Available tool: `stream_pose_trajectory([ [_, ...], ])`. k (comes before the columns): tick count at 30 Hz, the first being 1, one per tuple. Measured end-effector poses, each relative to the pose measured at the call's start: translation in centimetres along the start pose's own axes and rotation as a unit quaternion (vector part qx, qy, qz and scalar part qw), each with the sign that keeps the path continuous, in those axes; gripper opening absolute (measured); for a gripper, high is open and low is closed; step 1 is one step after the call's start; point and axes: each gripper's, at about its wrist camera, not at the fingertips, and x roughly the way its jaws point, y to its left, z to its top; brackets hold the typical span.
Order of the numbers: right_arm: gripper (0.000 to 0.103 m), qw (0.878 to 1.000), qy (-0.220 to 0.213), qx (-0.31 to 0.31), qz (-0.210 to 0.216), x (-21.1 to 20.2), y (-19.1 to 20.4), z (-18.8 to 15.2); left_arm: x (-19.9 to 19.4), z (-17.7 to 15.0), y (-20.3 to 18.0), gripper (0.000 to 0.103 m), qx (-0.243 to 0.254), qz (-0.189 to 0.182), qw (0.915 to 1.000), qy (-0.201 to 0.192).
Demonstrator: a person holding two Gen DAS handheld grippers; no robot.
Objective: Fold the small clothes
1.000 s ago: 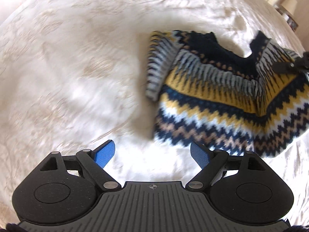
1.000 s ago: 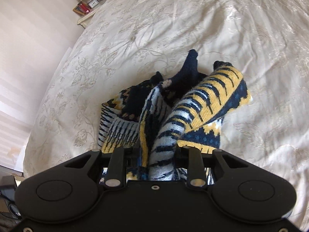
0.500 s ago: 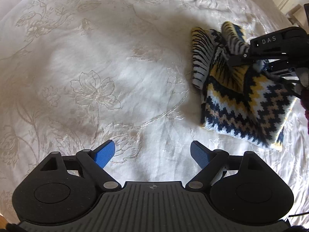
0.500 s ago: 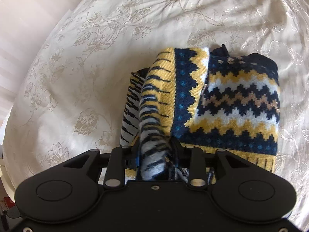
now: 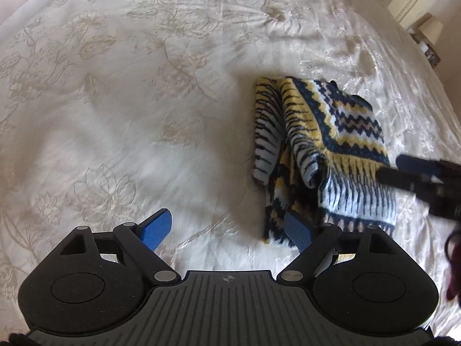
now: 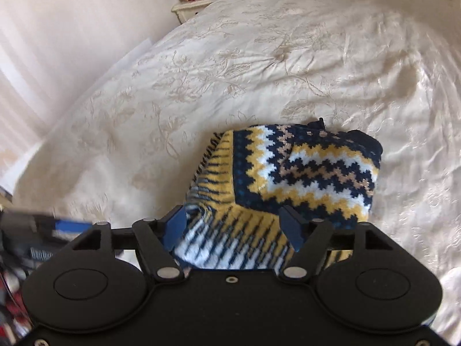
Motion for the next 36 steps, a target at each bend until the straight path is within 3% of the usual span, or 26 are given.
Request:
stream_pose_trajectory([
  [3,0.082,0.996,-0.007,-0.079,-0.043,-0.8,2.6,-3.1,0.4,1.6,-0.9,0.085,0.012,-0.004,0.9999,-0.003],
  [6,0.08,0.984,-0.008,-0.158,-0.08,-0.6,5.8,-5.9,0.6,2.8,-1.5,0.085,0.017,-0.012,0.9998,-0.003],
  [10,0.071,0.972,0.002,-0.226,-0.07,0.6,8.8,-8.1,1.0,4.0,-2.0,0.085,0.014,-0.03,0.9994,0.01],
  [12,0.068,0.96,0.006,-0.264,-0.087,1.6,10.2,-8.8,1.1,4.4,-2.1,0.085,0.01,-0.038,0.9991,0.015],
  [15,0.043,0.948,0.009,-0.298,-0.108,3.0,11.1,-9.2,1.4,5.1,-2.4,0.085,0.005,-0.057,0.9981,0.024],
  [17,0.036,0.944,0.025,-0.308,-0.112,3.9,11.2,-9.1,1.9,5.6,-2.6,0.085,-0.002,-0.074,0.9968,0.032],
  [18,0.02,0.945,0.031,-0.307,-0.113,4.2,11.0,-8.9,2.4,5.9,-2.8,0.085,-0.007,-0.083,0.9958,0.038],
  [19,0.015,0.95,0.031,-0.293,-0.107,4.1,10.6,-8.7,2.9,6.1,-3.0,0.085,-0.01,-0.091,0.9948,0.045],
  [22,0.013,0.967,0.013,-0.235,-0.093,2.9,9.4,-7.5,4.8,6.8,-3.9,0.085,-0.013,-0.108,0.9922,0.059],
  [28,0.013,0.976,0.0,-0.203,-0.082,1.4,8.5,-7.1,8.6,8.6,-5.4,0.083,-0.026,-0.118,0.9899,0.073],
  [31,0.013,0.979,0.001,-0.189,-0.078,1.5,8.3,-7.0,9.9,9.2,-6.4,0.049,-0.004,-0.105,0.9916,0.075],
  [32,0.013,0.98,0.0,-0.183,-0.076,1.5,8.3,-6.9,10.1,9.2,-6.6,0.028,0.006,-0.103,0.9921,0.073],
  [33,0.013,0.982,0.0,-0.176,-0.074,1.5,8.3,-6.8,10.1,9.2,-6.9,0.015,0.016,-0.097,0.9929,0.066],
  [36,0.013,0.986,-0.008,-0.153,-0.064,1.1,8.2,-6.4,8.6,9.3,-7.1,0.011,0.035,-0.1,0.9935,0.043],
])
